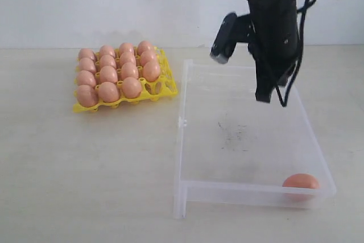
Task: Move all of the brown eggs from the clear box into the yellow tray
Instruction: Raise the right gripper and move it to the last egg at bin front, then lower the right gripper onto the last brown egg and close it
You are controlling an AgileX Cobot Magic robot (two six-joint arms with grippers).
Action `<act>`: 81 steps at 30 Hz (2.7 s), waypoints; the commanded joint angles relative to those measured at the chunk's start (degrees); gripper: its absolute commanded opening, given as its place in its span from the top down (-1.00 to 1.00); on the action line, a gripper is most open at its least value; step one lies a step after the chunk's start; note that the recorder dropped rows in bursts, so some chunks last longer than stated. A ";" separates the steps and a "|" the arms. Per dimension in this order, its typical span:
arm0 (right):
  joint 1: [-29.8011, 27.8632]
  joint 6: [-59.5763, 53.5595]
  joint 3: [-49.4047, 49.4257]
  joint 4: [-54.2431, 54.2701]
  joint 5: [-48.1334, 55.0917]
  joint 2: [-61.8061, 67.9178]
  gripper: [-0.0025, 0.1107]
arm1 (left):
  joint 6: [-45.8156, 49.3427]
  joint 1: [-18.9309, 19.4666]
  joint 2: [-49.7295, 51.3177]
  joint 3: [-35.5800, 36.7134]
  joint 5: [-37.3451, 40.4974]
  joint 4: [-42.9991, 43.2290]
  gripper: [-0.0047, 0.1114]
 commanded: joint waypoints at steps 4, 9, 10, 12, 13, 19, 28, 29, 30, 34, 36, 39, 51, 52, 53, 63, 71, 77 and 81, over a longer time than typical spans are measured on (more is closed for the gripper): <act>-0.92 -12.69 10.32 11.88 1.64 -5.69 0.96 | 0.52 -0.24 -0.16 -0.15 0.00 -0.19 0.85; -1.01 -11.59 23.47 12.00 -7.21 -17.41 0.96 | 0.52 -0.24 -0.16 -0.15 0.00 -0.19 0.85; -1.01 -11.73 25.53 12.00 -10.29 -19.31 0.96 | 0.52 -0.24 -0.16 -0.15 0.00 -0.19 0.85; -1.01 -12.00 28.95 12.00 -14.88 -21.76 0.96 | 0.52 -0.24 -0.16 -0.15 0.00 -0.19 0.85; -1.01 -12.49 30.76 12.00 -16.78 -22.39 0.96 | 0.52 -0.24 -0.16 -0.15 0.00 -0.19 0.85; -1.01 -18.63 38.99 5.73 -18.19 -22.71 0.87 | 0.52 -0.24 -0.16 -0.15 0.00 -0.19 0.85; -1.01 -19.74 40.51 7.35 -25.52 -22.71 -0.08 | 0.52 -0.24 -0.16 -0.15 0.00 -0.19 0.85; -1.01 -19.74 40.51 7.40 -26.36 -22.71 -0.10 | 0.52 -0.24 -0.16 -0.15 0.00 -0.19 0.85; -1.01 -19.74 40.51 7.40 -26.99 -22.71 -0.09 | 0.52 -0.24 -0.16 -0.15 0.00 -0.19 0.85; -1.01 -20.64 40.51 7.40 -28.13 -22.71 -0.09 | 0.52 -0.24 -0.16 -0.15 0.00 -0.19 0.85; -1.01 -21.59 40.51 7.40 -28.27 -22.71 -0.09 | 0.52 -0.24 -0.16 -0.15 0.00 -0.19 0.85; -1.01 -21.73 40.51 7.50 -27.92 -22.01 -0.09 | 0.52 -0.24 -0.16 -0.15 0.00 -0.19 0.85; -1.01 -23.54 40.51 7.78 -26.36 -13.53 -0.09 | 0.52 -0.24 -0.16 -0.15 0.00 -0.19 0.85; -1.01 -23.54 40.51 7.91 -25.96 -13.10 -0.09 | 0.52 -0.24 -0.16 -0.15 0.00 -0.19 0.85; -1.01 -23.76 40.51 7.91 -25.36 -12.87 -0.09 | 0.52 -0.24 -0.16 -0.15 0.00 -0.19 0.85; -1.01 -24.18 40.51 10.00 -26.86 -13.23 -0.09 | 0.52 -0.24 -0.16 -0.15 0.00 -0.19 0.85; -1.01 -23.25 40.51 10.73 -29.13 -10.85 -0.09 | 0.52 -0.24 -0.16 -0.15 0.00 -0.19 0.85; -1.01 -21.76 40.51 10.85 -32.80 -8.55 -0.09 | 0.52 -0.24 -0.16 -0.15 0.00 -0.19 0.85; -1.01 -21.66 40.51 10.85 -32.96 -8.27 -0.02 | 0.52 -0.24 -0.16 -0.15 0.00 -0.19 0.85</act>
